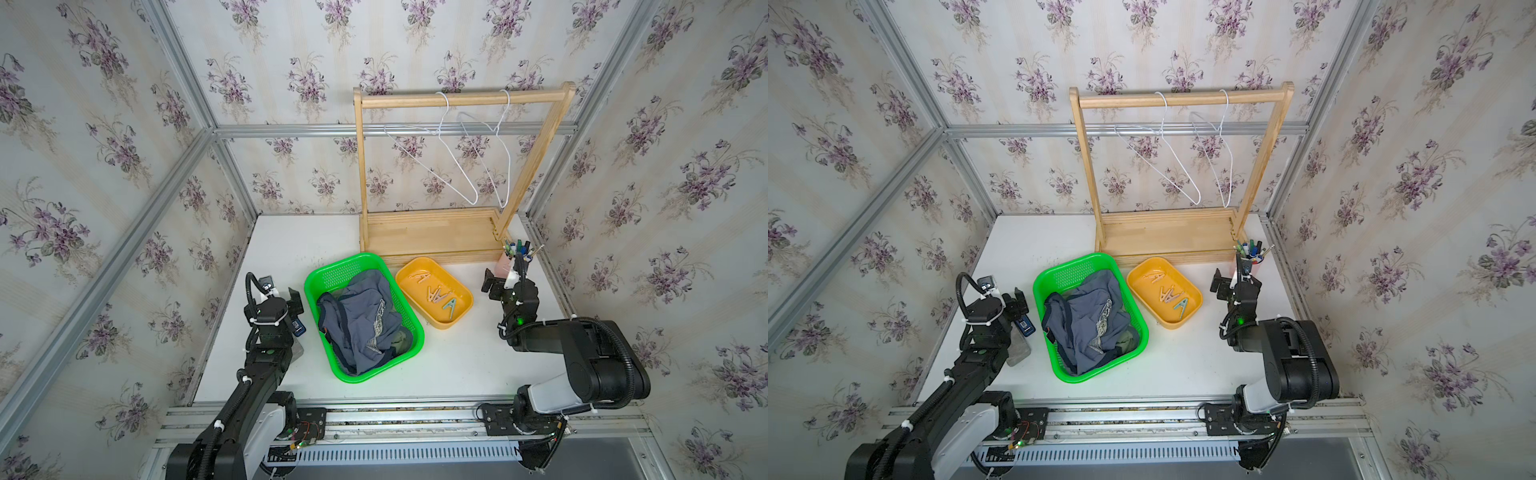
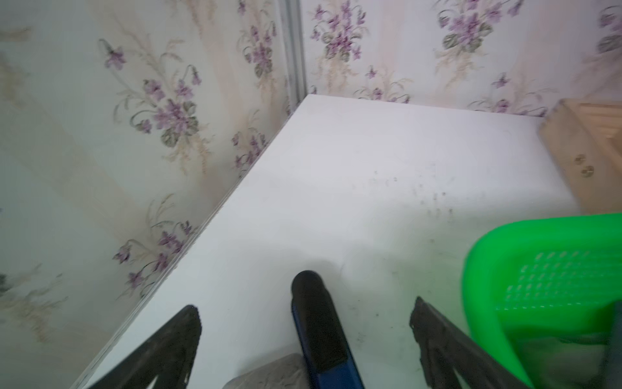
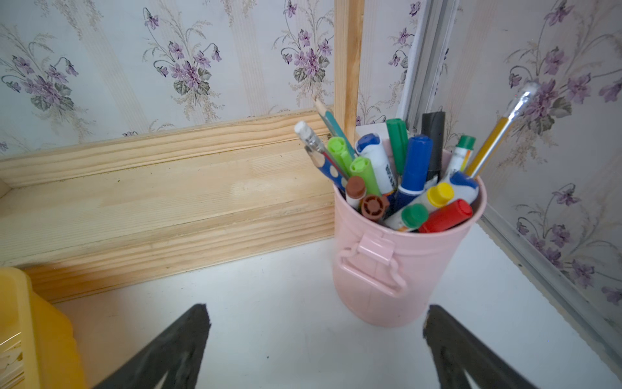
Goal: Remove the clothespins securing tank tops to the hanger
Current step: Reset both arms
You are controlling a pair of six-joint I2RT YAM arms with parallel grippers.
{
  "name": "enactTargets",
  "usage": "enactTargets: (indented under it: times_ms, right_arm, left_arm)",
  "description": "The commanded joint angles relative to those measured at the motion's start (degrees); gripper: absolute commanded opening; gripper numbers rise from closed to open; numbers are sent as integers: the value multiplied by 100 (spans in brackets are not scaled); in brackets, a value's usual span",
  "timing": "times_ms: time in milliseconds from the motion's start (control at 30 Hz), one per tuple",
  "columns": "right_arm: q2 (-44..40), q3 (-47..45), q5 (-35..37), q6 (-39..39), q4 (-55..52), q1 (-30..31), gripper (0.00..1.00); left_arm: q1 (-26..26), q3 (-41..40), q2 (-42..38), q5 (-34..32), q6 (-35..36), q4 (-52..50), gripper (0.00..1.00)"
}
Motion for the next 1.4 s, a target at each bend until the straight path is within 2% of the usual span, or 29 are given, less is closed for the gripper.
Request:
enactTargets:
  times_ms: [0,67,167,233,333,433,567,700,767,833,900,967,1033,1067,1100,1167,1267,1367]
  right_arm:
    - [13,47,-195,-60,162,-4,100]
    - [18,57,-235,-70,145,-13,100]
    - [27,70,-241,-70,139,-15,100]
    - [18,66,-241,-70,126,-18,100]
    - [5,57,-255,-70,126,-22,100]
    - [9,58,-250,-70,144,-22,100]
    - [8,57,-255,-68,146,-22,100]
    - [18,50,-259,-78,161,-24,100]
    - [18,48,-258,-78,162,-22,100]
    - [18,57,-261,-72,154,-22,100]
    - [18,57,-265,-70,153,-22,100]
    - [18,57,-257,-78,153,-22,99]
    - [13,37,-254,-79,185,-22,100]
    - [9,15,-223,-71,225,-22,100]
    - [1,-18,-211,-63,278,-21,100]
    - [-9,-209,-109,-30,574,-22,100]
    - [216,-595,-125,-59,1524,-19,100]
    - [182,-598,-97,-34,1458,-13,100]
  left_arm:
    - [9,132,85,-992,-416,-767,99]
    - [6,313,428,-908,-406,-785,99]
    - [1,831,1350,-120,-263,-722,99]
    - [-23,939,1764,451,-246,-191,99]
    - [-50,873,2137,670,-264,767,99]
    - [-49,1074,2570,1053,-38,1124,99]
    - [-45,1491,2996,1565,229,863,99]
    - [-48,1584,3075,1947,239,797,99]
    - [-63,1209,3110,2349,29,1868,99]
    - [-154,1093,3325,2200,76,2143,99]
    - [-164,1179,3354,2391,153,1975,99]
    - [-181,1068,3500,2744,324,2312,99]
    - [-334,836,3848,2599,472,3132,99]
    - [-342,807,3875,2631,504,3195,99]
    - [-342,905,3761,2647,495,2783,99]
    - [-344,844,3839,2643,507,3070,99]
    - [-422,937,3752,2556,569,2754,99]
    - [-447,957,3757,2537,588,2718,99]
